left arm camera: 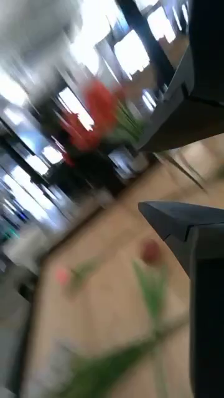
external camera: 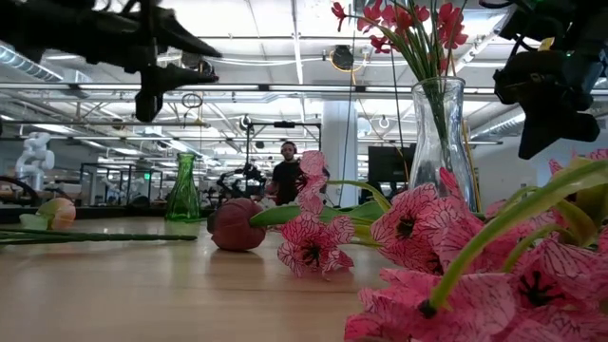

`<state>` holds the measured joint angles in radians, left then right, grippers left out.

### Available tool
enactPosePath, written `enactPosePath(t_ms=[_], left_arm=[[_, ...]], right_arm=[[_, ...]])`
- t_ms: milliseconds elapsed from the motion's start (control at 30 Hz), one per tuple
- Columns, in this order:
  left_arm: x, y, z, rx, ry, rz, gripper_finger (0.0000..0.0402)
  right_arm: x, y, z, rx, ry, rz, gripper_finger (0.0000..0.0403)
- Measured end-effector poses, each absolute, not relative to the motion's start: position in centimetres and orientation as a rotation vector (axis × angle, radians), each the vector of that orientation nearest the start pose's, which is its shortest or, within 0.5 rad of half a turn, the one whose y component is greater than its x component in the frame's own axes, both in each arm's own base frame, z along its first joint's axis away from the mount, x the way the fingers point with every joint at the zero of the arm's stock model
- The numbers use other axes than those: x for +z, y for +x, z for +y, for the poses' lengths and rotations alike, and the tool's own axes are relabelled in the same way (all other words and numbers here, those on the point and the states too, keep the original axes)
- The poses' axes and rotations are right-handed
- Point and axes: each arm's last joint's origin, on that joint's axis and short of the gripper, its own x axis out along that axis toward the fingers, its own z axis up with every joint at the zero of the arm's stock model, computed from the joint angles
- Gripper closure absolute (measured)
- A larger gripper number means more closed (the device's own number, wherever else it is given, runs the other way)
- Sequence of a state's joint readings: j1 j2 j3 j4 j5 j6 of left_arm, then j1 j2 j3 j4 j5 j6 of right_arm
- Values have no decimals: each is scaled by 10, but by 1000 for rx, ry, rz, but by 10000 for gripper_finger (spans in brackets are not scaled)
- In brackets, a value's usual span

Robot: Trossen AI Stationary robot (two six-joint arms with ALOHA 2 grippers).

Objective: Sort flowers into vase by color
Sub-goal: Put the bottom pink flower into the green vase

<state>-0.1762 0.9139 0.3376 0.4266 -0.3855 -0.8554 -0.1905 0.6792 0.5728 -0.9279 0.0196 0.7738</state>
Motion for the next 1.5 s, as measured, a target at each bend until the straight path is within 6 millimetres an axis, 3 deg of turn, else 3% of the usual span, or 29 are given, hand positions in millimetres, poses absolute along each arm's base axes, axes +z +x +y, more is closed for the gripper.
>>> enactPosePath(t_ms=[167, 267, 367, 567, 1000, 1500], left_arm=[[236, 228, -48, 386, -791, 345, 267], [244, 243, -62, 524, -866, 522, 268], [244, 245, -70, 760, -975, 699, 268], [222, 224, -88, 1203, -1186, 996, 268], [185, 231, -105, 1519, -1334, 1015, 268], [149, 245, -106, 1646, -1319, 1050, 268]], right_arm=[[220, 112, -22, -585, 790, 910, 403], [220, 112, -22, -585, 791, 910, 403], [220, 112, -22, -585, 790, 911, 403], [220, 111, -22, -574, 766, 922, 403], [219, 111, -21, -509, 696, 950, 403], [217, 107, -20, -489, 650, 1016, 403]])
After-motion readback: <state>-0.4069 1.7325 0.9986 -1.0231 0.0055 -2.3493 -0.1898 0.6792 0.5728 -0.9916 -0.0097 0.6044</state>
